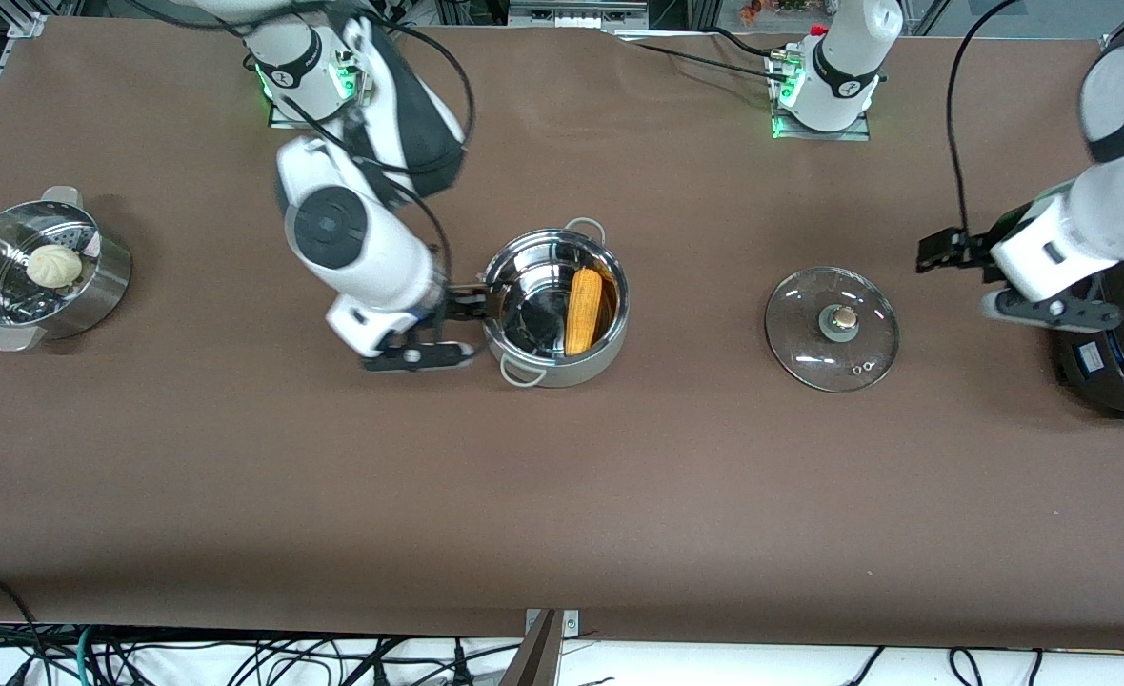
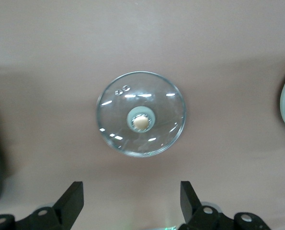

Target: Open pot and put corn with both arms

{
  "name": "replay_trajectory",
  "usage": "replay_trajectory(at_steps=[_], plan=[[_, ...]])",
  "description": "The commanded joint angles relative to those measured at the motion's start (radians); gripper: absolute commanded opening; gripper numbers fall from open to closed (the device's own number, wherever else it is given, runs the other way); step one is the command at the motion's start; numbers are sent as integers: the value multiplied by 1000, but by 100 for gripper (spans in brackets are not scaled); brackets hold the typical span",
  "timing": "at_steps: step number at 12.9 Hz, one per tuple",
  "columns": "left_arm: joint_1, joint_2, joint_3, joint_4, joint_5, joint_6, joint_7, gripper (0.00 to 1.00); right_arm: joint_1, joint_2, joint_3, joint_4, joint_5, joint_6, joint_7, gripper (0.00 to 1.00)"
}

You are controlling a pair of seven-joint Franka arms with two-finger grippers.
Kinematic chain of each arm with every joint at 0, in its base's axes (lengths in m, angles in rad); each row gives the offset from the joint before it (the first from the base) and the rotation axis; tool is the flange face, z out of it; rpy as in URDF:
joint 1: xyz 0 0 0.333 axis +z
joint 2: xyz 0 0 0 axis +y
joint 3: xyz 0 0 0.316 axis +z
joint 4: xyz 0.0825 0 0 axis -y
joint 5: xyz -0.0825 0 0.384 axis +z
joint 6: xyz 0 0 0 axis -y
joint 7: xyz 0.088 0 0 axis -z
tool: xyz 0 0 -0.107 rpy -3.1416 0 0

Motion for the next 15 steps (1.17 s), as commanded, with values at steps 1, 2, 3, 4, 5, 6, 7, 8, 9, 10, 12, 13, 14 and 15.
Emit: replay_trajectory(at_steps=[1, 2, 3, 4, 5, 6, 7, 8, 9, 10, 12, 13, 14, 15], plan=[[-3, 19, -6, 177, 41, -112, -57, 87, 8, -87, -135, -25, -30, -95, -122, 100], [-3, 19, -5, 202, 41, -122, -59, 87, 11, -88, -207, -23, -28, -139, -225, 100], [-3, 21, -3, 205, 41, -123, -57, 90, 7, -99, -254, -13, -22, -174, -294, 100], [5, 21, -2, 203, 40, -123, -51, 100, -36, -136, -257, -20, -18, -178, -321, 100], [17, 21, -2, 203, 37, -123, -48, 100, -146, -148, -212, -16, -6, -182, -336, 100], [19, 19, -3, 200, 30, -123, -48, 100, -258, -173, -123, -14, -5, -186, -337, 100], [29, 19, -13, 200, 29, -123, -47, 100, -350, -224, -48, -25, -27, -187, -334, 100], [58, 19, -40, 197, 24, -121, -47, 100, -422, -266, 24, -55, -74, -201, -337, 100], [78, 17, -52, 191, 9, -121, -43, 100, -488, -318, 93, -107, -132, -207, -337, 100], [80, 16, -51, 188, 3, -121, -40, 100, -533, -372, 149, -170, -172, -203, -320, 100], [85, 17, -51, 188, 1, -121, -40, 100, -643, -467, 236, -311, -173, -91, -304, 100], [86, 17, -52, 187, 1, -121, -40, 100, -659, -495, 267, -351, -179, -68, -304, 100], [86, 17, -52, 187, 1, -121, -42, 100, -659, -496, 268, -352, -179, -75, -313, 100], [86, 17, -52, 187, 0, -121, -42, 100, -661, -493, 268, -347, -176, -77, -315, 100]])
